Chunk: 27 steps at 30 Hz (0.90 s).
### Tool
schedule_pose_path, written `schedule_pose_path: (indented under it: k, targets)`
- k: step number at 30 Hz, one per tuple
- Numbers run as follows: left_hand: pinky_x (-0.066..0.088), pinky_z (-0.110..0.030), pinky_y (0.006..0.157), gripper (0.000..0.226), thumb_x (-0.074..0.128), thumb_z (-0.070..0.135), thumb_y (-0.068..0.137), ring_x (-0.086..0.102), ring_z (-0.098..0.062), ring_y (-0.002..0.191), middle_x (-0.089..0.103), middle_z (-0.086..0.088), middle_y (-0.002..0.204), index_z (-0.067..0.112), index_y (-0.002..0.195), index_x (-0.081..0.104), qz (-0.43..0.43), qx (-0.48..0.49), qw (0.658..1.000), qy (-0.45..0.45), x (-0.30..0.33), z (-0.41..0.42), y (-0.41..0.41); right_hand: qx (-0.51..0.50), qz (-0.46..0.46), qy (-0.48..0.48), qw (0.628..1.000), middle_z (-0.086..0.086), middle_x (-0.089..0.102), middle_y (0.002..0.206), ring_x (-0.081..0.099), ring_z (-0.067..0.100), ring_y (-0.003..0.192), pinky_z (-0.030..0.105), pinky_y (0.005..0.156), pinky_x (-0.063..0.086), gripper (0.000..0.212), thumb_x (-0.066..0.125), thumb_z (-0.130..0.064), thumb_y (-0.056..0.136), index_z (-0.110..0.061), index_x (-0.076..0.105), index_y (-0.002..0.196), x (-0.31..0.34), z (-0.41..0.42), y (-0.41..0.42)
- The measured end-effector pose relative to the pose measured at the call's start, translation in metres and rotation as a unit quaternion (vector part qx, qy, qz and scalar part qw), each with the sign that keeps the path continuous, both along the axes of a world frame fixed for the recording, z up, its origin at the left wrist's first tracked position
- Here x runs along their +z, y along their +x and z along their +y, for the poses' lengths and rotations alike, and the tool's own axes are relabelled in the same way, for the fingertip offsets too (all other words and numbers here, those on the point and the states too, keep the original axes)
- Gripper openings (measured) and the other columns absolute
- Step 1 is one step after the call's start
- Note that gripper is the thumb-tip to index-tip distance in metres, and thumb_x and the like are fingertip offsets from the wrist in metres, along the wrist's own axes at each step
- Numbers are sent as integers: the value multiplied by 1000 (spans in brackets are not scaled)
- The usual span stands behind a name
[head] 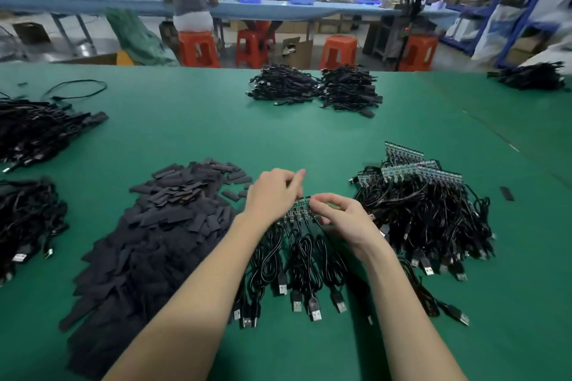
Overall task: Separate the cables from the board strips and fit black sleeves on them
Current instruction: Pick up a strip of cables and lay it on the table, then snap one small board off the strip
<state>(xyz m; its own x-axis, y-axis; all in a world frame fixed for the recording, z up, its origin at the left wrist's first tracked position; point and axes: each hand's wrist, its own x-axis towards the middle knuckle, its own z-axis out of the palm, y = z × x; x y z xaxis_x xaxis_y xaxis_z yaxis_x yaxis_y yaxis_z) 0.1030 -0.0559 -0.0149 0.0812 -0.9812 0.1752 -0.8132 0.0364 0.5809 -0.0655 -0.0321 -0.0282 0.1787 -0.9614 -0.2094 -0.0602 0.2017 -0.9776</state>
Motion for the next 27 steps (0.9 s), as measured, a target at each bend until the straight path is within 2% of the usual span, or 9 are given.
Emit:
schedule_pose_path:
  k: [4,9,11,13,16,18,20,24,27]
  targets:
    - [39,-32,62,55,44,57,100,60,-26,71,64,1,63,17,68,65,24,20,999,-25,-19,0,-18,-19,-6,4,1000,-2,66,72,56,7,62,19,67,47,17,80,-25,87,-15,77,101,-8,4,2]
    - [28,-32,47,68,50,55,99,41,-22,47,38,-2,41,12,48,39,67,33,995,-65,-22,3,-18,-45,-23,0,999,-5,72,68,60,4,58,13,59,47,13,84,-17,81,-12,76,90,-9,6,7]
    - [27,-33,46,70,50,55,99,36,-22,45,33,-2,40,11,47,35,70,31,995,-61,-21,3,-19,-53,-38,32,997,1,74,75,63,8,63,18,63,51,11,84,-13,81,-11,77,88,-7,7,7]
    - [33,-36,50,70,50,54,99,35,-22,46,35,-3,41,7,48,38,99,21,993,-59,-24,1,-20,-45,-80,81,992,4,74,77,64,10,65,20,64,53,11,82,-9,81,-8,76,90,-5,6,5]
    - [40,-36,58,70,52,52,99,38,-18,46,48,-14,47,1,50,48,154,5,986,-63,-26,-3,-21,-21,-138,148,979,1,72,70,65,8,59,18,55,52,6,76,-7,85,-6,73,91,-1,5,5]
    - [39,-30,58,69,53,51,99,41,-11,43,51,-7,44,5,47,51,184,-3,981,-64,-27,-5,-20,-19,-195,198,960,2,68,67,62,8,55,17,51,52,3,74,-9,84,-7,72,85,3,6,4]
    - [40,-25,57,68,52,52,99,43,-6,40,47,6,39,12,45,50,181,-17,982,-51,-26,-6,-16,-19,-251,220,943,3,67,71,61,9,58,17,53,54,10,78,-12,76,-8,72,83,12,7,-4]
    - [41,-28,65,45,45,49,103,54,-1,59,60,12,61,24,69,59,157,-49,985,-53,-26,0,-10,16,-213,131,968,-2,69,73,65,9,61,17,51,53,31,80,-16,72,-14,67,99,47,4,-22]
    - [50,-28,75,28,46,35,105,64,-9,79,69,7,85,22,86,61,295,-66,951,-62,-23,4,-8,31,-199,84,976,-3,73,75,69,12,67,21,58,56,32,81,-18,69,-16,68,98,74,-9,-10]
